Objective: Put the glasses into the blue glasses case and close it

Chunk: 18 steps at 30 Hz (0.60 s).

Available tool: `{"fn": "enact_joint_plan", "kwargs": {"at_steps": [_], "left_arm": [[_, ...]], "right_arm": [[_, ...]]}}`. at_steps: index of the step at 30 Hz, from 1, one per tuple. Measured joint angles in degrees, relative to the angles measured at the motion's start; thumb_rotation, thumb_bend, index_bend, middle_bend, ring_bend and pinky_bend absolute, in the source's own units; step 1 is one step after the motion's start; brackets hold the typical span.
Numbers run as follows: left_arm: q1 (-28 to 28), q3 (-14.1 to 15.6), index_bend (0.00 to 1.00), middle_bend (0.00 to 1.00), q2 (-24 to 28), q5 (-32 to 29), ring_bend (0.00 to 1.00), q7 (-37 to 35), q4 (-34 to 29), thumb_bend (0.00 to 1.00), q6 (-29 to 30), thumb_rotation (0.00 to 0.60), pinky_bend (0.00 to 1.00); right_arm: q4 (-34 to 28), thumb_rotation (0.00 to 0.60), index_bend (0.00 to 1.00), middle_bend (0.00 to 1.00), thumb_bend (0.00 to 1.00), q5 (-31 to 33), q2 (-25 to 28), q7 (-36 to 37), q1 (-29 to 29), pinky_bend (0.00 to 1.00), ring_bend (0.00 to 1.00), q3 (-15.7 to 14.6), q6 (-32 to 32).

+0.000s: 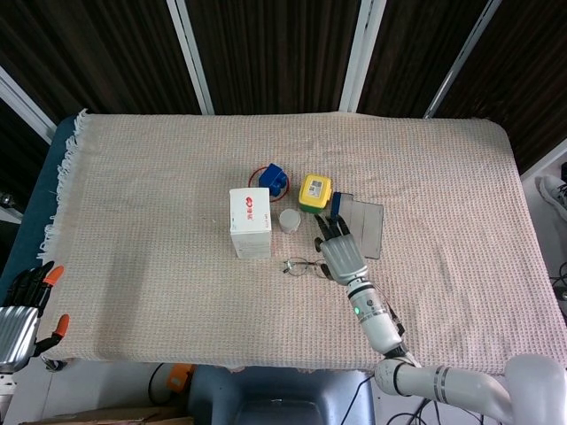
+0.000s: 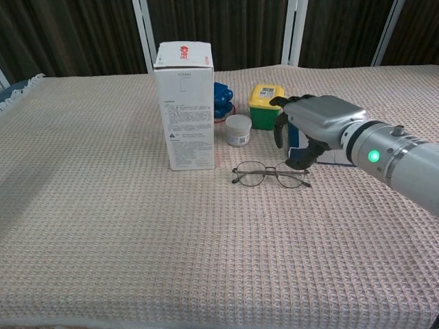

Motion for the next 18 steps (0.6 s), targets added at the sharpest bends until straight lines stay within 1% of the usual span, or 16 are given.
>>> {"fn": "enact_joint_plan", "kwargs": {"at_steps": [6, 8, 12, 18], "left_arm": [[0.0, 0.0, 0.0, 0.0, 0.1, -0.2, 0.0, 0.1, -0.1, 0.4, -0.2, 0.6, 0.0], [0.0, -0.1, 0.0, 0.0, 0.1, -0.2, 0.0, 0.1, -0.1, 0.4, -0.2, 0.6, 0.0], [0.0, 0.0, 0.0, 0.0, 0.1, -0.2, 0.0, 0.0, 0.0, 0.4, -0.2, 0.6, 0.0], [0.0, -0.1, 0.0, 0.0, 0.2, -0.4, 0.0, -0.2, -0.1, 0.4, -0.3, 0.6, 0.0]], "right_arm": [[2.2, 0.6, 0.59, 0.08, 0.45, 1.6, -1.6, -2.2, 1.5, 0.0, 0.0, -1.6, -0.4], [3.1, 0.6, 0.6, 0.08, 0.46, 2.4, -2.4, -2.7, 2.2, 0.0, 0.0, -2.0, -0.5], [4.1, 0.6, 0.61, 0.09, 0.49, 2.9, -3.2, -2.7, 3.0, 0.0, 0.0, -2.4, -0.3], [5.4, 0.6, 0.63, 0.09, 0.49, 3.8, -4.0, -2.4, 3.7, 0.0, 0.0, -2.6, -0.3]]}}
